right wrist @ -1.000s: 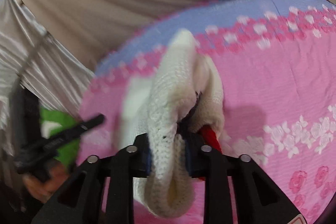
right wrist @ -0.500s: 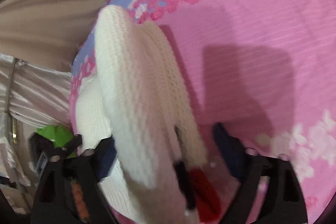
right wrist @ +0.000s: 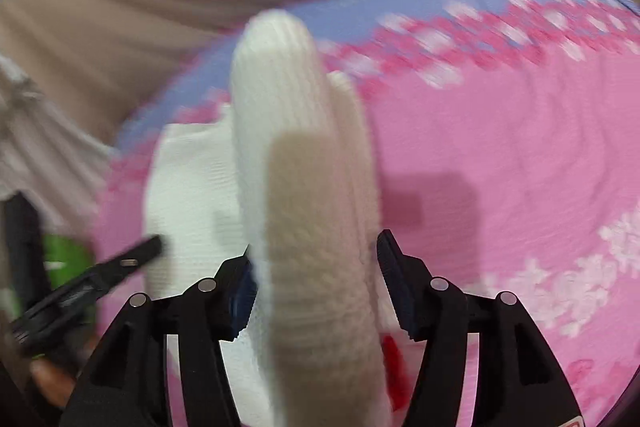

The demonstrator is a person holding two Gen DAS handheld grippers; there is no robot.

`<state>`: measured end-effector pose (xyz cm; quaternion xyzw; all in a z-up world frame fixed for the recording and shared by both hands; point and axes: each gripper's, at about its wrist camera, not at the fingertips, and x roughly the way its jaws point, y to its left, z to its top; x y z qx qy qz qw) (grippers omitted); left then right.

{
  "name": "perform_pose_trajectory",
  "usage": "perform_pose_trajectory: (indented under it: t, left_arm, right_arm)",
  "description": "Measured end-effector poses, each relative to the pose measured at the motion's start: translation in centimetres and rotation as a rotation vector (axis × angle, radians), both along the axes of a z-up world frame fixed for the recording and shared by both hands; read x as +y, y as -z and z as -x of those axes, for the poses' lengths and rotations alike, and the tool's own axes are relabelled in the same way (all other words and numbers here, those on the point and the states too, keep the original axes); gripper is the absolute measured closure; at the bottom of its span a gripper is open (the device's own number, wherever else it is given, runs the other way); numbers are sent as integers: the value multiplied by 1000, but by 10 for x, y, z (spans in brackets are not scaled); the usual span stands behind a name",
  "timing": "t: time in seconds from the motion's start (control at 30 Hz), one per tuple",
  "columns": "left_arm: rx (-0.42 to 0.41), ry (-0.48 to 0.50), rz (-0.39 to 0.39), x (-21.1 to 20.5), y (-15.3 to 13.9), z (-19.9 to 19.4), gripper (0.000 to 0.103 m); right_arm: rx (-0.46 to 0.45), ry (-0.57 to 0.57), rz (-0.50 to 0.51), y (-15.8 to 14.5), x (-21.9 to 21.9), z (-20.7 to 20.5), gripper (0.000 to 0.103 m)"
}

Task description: Fold small clothes

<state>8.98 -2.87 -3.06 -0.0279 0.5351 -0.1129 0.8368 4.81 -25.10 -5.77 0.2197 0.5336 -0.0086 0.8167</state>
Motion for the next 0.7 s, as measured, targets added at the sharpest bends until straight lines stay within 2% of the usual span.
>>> perform_pose_trajectory:
  t: [0.03, 0.07, 0.1, 0.2, 0.33, 0.37, 0.4, 0.43, 0.47, 0.6, 0.67, 0.7]
  left_arm:
    - [-20, -15, 8, 5, -5, 6, 42]
    - [-30, -37, 7, 11, -12, 13, 41]
    - [-38, -57, 9, 22, -19, 25, 37]
    - [-73, -84, 52, 42, -37, 53, 27]
    - [-68, -103, 51, 42, -33, 82, 27]
    - [-54, -100, 51, 39, -29, 86, 27]
    - [-41, -94, 45, 36, -26, 89, 27]
    - [-38, -85, 40, 33, -26, 88, 27]
    - [-45, -75, 36, 29, -27, 90, 27]
    - [-85, -63, 12, 22, -34, 100, 21]
    - [-71, -54, -5, 16, -28, 101, 21]
    - [-57, -45, -19, 13, -24, 101, 21]
  right_arm:
    - [27, 46, -39, 4, -12, 4, 48]
    - [-13, 81, -130, -3, -24, 11, 48]
    - [-56, 100, -170, -13, -31, 23, 48]
    - [-129, 73, -178, -36, -37, 54, 32]
    - [-62, 44, -185, -17, -31, 41, 32]
    - [-47, 33, -170, -12, -28, 31, 36]
    - [-42, -3, -156, -10, -21, 20, 66]
    - [-24, -51, -136, -12, -12, 9, 84]
    - [-46, -87, -125, -25, -4, 2, 85]
    - [-273, -242, -155, -103, 23, 5, 87]
    - [-320, -255, -154, -113, 20, 5, 87]
    - [-278, -252, -126, -99, 15, -1, 86]
